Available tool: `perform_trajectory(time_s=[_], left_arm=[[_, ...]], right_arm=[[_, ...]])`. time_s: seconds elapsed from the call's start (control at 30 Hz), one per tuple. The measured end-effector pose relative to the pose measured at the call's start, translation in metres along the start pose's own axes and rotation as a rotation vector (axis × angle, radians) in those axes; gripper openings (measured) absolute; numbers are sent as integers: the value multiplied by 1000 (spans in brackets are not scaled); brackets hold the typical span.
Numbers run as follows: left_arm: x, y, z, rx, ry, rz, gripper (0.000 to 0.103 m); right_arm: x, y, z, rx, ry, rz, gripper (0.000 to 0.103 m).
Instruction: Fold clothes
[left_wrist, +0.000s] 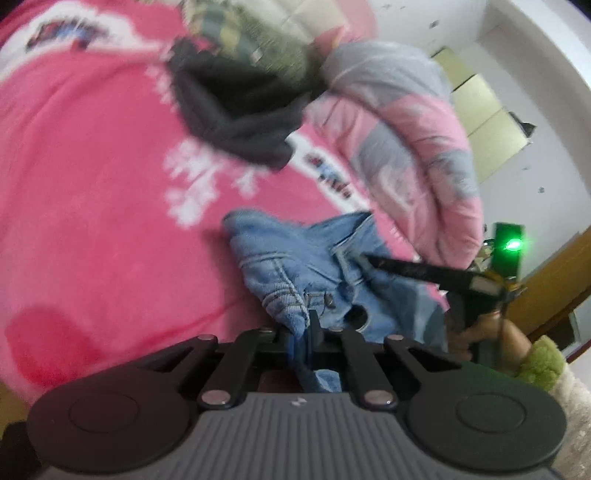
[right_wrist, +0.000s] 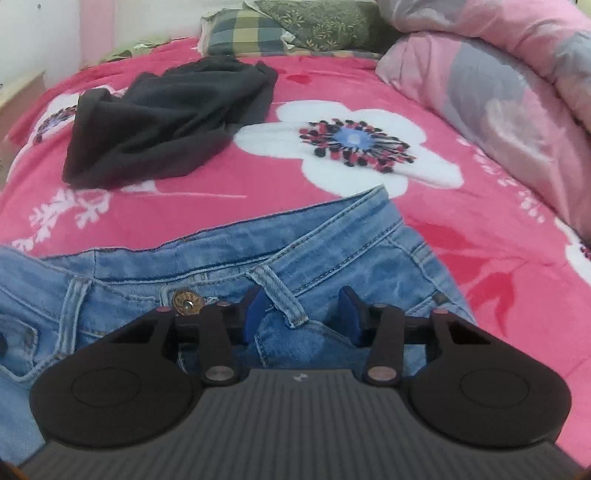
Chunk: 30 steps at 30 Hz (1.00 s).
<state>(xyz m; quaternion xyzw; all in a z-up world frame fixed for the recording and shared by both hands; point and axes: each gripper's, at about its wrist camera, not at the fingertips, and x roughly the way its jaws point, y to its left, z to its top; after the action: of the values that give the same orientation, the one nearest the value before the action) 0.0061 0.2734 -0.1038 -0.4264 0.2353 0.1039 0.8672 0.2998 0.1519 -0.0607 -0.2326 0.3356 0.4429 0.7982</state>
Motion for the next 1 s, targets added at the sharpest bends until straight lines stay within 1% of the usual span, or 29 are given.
perform_trajectory(time_s=[0.07,0.1,0.17,0.2,0.23,0.33,0.4,0.43,0.47,0.53,0.6,0.77,0.9,1.0], left_arm=[[0,1,-1,8,-7,-11,6],[0,1,-1,20,-12,-14,6],[1,2,-3,38,-22,-22,7],[1,4,-3,39,-23,-32,11],[1,6,-3,36,-22,-42,12],[7,10,5,-15,9,-76,17],[13,12,12,-36,17,-85,19],[16,12,14,-47,18,-85,19],[18,12,15,-48,9,-85,19],[19,11,15,-30,-20,-80,19],[17,8,12,6,-60,-70,16],[14,12,12,-8,-116,-74,15],[12,15,18,-27,-147,-71,15],[14,22,21,-62,-151,-53,15]], right_arm=[[1,1,0,15,1,39,20],[1,3,0,9,4,57,19],[3,8,1,-29,17,58,19],[6,6,2,-18,28,66,20],[8,2,2,10,33,78,21],[13,-5,2,77,21,92,20],[13,-2,0,104,0,68,12],[12,2,0,100,-12,44,6],[11,5,0,98,-28,21,5],[4,8,1,106,-75,-8,4],[-4,6,3,127,-127,-28,3],[-20,-3,14,168,-227,-22,3],[-15,-5,24,197,-273,-4,3],[-4,-5,31,219,-286,15,3]])
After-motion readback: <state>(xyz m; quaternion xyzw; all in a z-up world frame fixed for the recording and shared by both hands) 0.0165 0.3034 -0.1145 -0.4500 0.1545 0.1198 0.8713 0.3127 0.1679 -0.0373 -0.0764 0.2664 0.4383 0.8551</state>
